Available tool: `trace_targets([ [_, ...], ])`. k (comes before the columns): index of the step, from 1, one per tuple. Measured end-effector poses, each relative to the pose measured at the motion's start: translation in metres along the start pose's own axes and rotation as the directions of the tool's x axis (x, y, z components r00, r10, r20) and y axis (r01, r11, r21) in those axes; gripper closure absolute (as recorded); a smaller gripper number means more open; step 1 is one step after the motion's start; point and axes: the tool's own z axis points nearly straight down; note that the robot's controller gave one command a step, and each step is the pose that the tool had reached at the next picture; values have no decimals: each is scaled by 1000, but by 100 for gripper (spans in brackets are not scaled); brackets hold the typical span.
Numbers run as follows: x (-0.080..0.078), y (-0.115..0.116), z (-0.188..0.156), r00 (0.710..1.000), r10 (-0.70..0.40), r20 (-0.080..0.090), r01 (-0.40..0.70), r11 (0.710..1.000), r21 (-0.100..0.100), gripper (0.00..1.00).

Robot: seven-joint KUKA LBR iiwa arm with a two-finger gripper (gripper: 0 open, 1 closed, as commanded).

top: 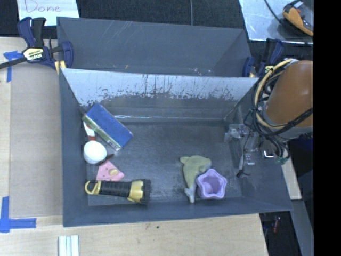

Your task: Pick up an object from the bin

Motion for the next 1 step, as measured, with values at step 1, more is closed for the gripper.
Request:
trace_targets([
  [1,-2,1,-5,1000,-4,7,4,1000,1,0],
])
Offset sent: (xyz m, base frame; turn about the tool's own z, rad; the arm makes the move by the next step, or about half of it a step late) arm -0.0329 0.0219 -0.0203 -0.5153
